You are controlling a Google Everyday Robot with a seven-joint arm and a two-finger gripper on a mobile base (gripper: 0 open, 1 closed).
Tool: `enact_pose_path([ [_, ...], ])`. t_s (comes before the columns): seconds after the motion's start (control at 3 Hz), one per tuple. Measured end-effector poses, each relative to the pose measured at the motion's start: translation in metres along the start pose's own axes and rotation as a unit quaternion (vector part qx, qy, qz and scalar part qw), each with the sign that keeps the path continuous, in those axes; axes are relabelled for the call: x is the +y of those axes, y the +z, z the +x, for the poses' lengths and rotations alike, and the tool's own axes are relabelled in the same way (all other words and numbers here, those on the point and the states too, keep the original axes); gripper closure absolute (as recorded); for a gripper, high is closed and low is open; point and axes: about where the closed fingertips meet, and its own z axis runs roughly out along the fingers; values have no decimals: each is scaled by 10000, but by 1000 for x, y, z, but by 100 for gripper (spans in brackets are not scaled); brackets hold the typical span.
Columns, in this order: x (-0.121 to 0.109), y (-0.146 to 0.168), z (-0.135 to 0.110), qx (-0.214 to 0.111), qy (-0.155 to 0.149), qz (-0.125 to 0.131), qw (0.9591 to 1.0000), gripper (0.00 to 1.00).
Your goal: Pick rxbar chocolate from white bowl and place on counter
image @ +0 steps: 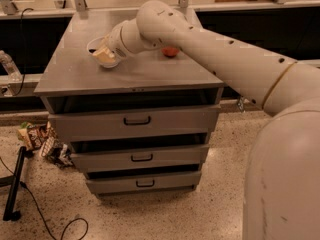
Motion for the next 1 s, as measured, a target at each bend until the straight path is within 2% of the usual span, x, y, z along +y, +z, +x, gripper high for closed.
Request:
enact_pose_path([
  [0.33,-1,-3,1,30,-3,-26,10000,96],
  [1.0,-8,-7,-8,11,-173,-168,9997,100],
])
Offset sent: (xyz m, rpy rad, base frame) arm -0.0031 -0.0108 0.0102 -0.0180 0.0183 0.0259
